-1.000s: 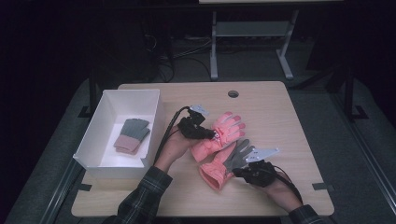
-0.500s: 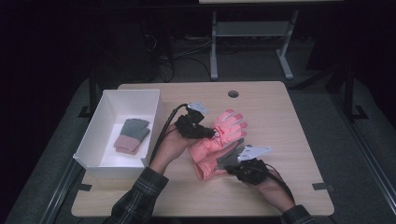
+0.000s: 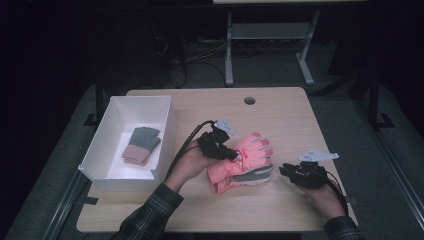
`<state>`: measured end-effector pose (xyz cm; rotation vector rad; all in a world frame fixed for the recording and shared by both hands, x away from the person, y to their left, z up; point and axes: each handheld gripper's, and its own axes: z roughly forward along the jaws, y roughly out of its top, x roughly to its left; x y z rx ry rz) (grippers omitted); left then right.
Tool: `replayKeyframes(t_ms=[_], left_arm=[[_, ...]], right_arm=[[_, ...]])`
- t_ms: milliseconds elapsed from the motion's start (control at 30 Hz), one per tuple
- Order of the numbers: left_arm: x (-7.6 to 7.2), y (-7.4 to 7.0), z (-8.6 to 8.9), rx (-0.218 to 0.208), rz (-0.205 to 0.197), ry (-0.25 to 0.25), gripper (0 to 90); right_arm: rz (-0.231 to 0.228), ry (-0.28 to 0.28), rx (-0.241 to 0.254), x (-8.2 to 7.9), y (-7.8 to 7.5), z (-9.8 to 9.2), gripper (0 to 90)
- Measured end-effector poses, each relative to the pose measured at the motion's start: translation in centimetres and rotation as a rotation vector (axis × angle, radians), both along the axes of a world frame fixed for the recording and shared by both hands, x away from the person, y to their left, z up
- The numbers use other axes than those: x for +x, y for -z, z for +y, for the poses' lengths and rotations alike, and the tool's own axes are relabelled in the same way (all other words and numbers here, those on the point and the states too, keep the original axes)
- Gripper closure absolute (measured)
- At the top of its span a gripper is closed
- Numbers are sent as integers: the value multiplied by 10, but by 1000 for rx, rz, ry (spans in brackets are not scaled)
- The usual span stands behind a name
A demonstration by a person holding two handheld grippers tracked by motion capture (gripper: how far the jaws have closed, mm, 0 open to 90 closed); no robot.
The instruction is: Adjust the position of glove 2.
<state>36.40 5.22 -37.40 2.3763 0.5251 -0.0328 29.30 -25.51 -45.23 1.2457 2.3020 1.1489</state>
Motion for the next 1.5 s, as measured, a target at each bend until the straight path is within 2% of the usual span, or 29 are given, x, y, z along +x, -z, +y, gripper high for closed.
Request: replayKeyframes(t_ms=[233, 367, 467, 567, 600, 700, 733, 800, 900, 967, 1100, 1133, 1167, 1200, 1300, 1500], left_arm=[[-1, 17, -9, 14, 33, 35, 887], [-5, 23, -15, 37, 26, 57, 885], [-4, 19, -12, -1, 35, 40, 847], [-2, 13, -7, -45, 35, 28, 735], [-3, 11, -6, -54, 26, 16, 684], [-3, 6, -3, -65, 8, 17, 653], [-3, 4, -3, -80, 2, 10, 624], [-3, 1, -1, -84, -11, 4, 611], [-1, -3, 6, -97, -25, -15, 614], [0, -5, 11, -95, -40, -34, 655], [2, -6, 23, -66, -63, -83, 818], [3, -4, 25, -62, -61, -93, 885], [3, -3, 27, -48, -65, -101, 895], [4, 0, 31, -11, -81, -116, 896], [5, 7, 36, -7, -68, -128, 896], [3, 20, 39, 32, -28, -115, 896]], right_arm=[[-8, 31, -5, 3, 1, -3, 718], [-15, 46, -6, 3, 1, -4, 718], [-21, 50, 3, 3, -1, -3, 718], [-24, 49, 8, 3, -3, -2, 726], [-22, 47, 16, 2, -3, -2, 749], [-12, 38, 35, 1, -7, 0, 884], [-13, 37, 53, -1, -11, 2, 900], [-23, 24, 70, -3, -18, 6, 900], [-47, -12, 94, -8, -26, 16, 900], [-54, -53, 96, -9, -30, 28, 900], [-63, -91, 109, -6, -34, 48, 900], [-69, -100, 108, -4, -35, 53, 900], [-70, -102, 111, -3, -36, 57, 900], [-72, -105, 109, -2, -36, 60, 900], [-62, -118, 105, -1, -36, 68, 900], [-38, -126, 89, 4, -29, 84, 900]])
